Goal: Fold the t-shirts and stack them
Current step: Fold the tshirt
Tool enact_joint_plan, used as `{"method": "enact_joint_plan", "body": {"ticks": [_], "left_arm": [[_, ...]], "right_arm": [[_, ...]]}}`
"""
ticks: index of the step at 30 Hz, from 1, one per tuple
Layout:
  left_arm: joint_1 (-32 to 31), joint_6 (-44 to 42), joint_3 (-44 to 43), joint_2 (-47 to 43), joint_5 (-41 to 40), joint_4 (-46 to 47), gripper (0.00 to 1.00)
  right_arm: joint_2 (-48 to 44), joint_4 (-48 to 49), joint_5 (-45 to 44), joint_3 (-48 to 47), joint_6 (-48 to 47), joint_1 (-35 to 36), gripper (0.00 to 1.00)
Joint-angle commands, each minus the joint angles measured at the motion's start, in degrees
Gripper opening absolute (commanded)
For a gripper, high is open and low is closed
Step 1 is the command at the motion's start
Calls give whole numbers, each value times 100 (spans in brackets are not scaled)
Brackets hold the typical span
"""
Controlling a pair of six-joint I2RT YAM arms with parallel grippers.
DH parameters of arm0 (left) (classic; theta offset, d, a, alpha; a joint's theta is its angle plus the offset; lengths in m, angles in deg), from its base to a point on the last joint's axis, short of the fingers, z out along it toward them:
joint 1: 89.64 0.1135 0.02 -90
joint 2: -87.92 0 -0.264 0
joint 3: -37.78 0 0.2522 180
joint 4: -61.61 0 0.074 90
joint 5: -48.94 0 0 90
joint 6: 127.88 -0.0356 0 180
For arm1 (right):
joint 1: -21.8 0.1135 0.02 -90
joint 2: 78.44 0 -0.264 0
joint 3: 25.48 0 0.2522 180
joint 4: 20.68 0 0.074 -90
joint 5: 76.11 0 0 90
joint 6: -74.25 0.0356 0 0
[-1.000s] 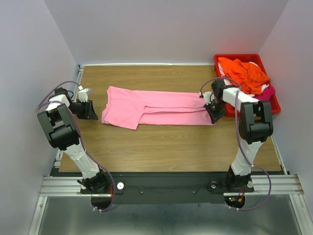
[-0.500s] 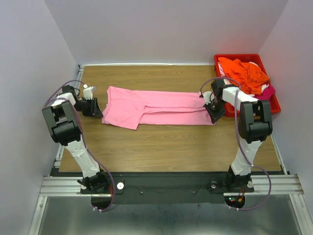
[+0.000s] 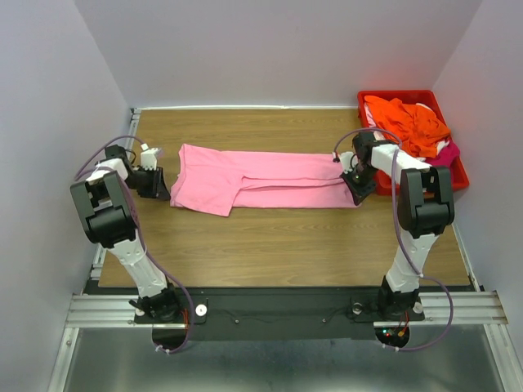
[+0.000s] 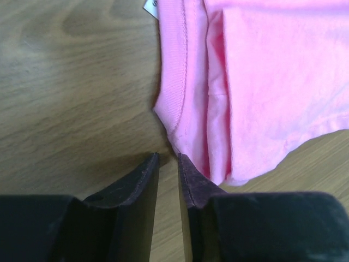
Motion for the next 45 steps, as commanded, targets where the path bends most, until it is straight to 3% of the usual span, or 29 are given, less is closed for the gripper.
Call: {"method": "enact_joint_plan", "body": {"ticks": [1,19,22,25,37,42,43,44,45], "left_arm": [[-18,-88,215,-169,-280,-200,36],[-326,194,-75,218,-235,-68,32],[-343,185,13,174,-367,-51,19],[-335,98,135,0,-578,-94,0],[-53,-237,1234,-1117,-1088,-288,0],[52,-394,1253,-1171,-1089,-340,0],[43,-612,1209,-1188,-1018,-515,17],[78,-771,1121,-1336,-896,-630,27],[79,-1095,1086,-1459,-729,-796,38]], "right_arm": [[131,207,-158,-56,-121,-82,1],[139,199,-202,-56,-156,-82,1],[148,207,-210,-65,-156,-90,1],[140,207,-237,-47,-174,-90,1],[-256,198,-263,541,-464,-90,1],[-344,190,-263,586,-490,-90,3],[-370,172,-211,568,-499,-82,9],[-457,103,-141,498,-534,-82,29],[-510,67,25,454,-543,-90,39]]}}
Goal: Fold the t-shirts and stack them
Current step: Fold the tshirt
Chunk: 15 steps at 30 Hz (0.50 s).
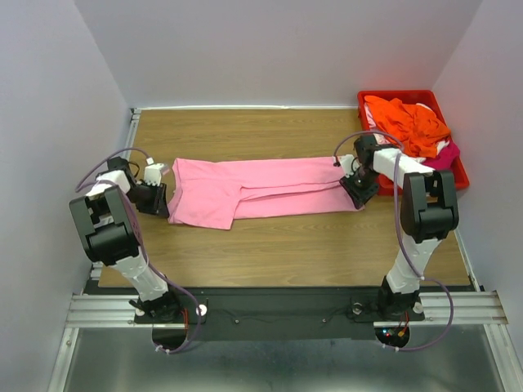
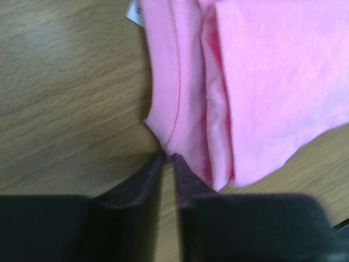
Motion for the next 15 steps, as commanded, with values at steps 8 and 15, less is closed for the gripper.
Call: {"method": "enact_joint_plan", "body": {"ticks": [8,15], "left_arm": [[61,-1979,-462,-1426,406,-1510,46],[17,-2166,372,-1559,679,-1660,45]], "right_arm": [[-593,-846,1280,-928,206,-38,55],[-1218,-470,2932,-771,1312,418,50]]}}
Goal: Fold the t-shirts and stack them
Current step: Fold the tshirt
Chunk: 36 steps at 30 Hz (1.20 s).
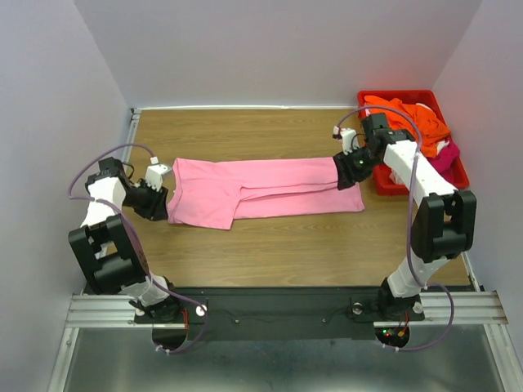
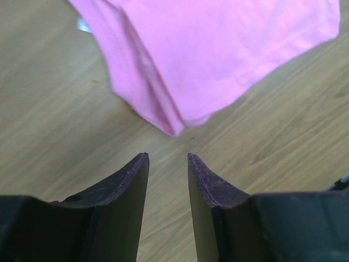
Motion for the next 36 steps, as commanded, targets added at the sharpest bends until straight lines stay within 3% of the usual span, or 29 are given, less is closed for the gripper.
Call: {"method": "enact_joint_plan", "body": {"ticks": [1,9,17,25,36], "left_arm": [[-38,-179,506,48,344,-364,45],[-46,6,630,189,679,-346,47],[-55,129,332,145,793,-241,47],[-55,165,428,-136,899,14,47],[-55,-37,454,-294,776,84,48]], "right_arm": [[-285,520,1324,195,1080,558,50],[118,3094,1739,996,3165,2290,50],[646,5425,695,1488,5001,3881,53],[1534,6315,-19,1357,6198,4348,55],[2272,6860,-141,1032,6779,4533,45]]}}
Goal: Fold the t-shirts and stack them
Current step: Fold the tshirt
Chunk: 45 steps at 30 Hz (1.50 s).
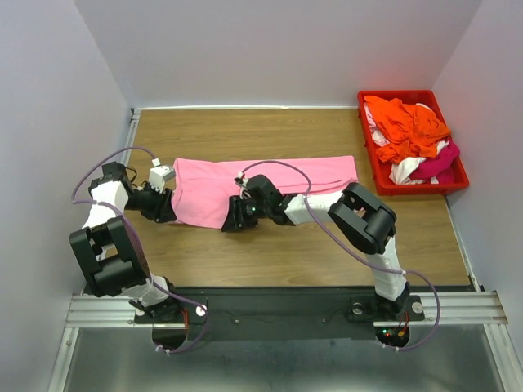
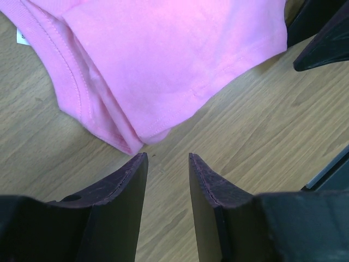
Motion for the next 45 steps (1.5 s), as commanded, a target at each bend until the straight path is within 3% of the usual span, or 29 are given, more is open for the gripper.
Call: {"method": "enact_joint_plan", "body": {"ticks": [1,5,8,15,20,27,28,39,45], "left_arm": [[-27,-236,-61,-227,48,-53,48],[-44,-465,-26,-297,-5,-36,48],[-158,-649,79,-376,-145,95,48],[-642,-598,246,-508,-541,649,48],[-668,-237,-166,-149,-138,519,49],[-651,-149,-158,-191,206,684,57],[-651,-123,-158,-209,223,720,65],[-669,-280,-483,327,399,703,66],[-826,-237,-45,11,303,983,67]], "right_arm": [[305,216,-255,-179,247,76,42],[157,198,-150,-267,264,68,9],[60,93,43,-459,264,50,1],[-1,-144,465,-943,273,-169,1],[33,-197,676,-1321,273,-415,1],[227,-206,799,-1778,299,-714,0],[244,-206,817,-1822,317,-741,1],[368,-206,896,-2034,396,-855,1],[455,-206,896,-2165,457,-882,1]]}}
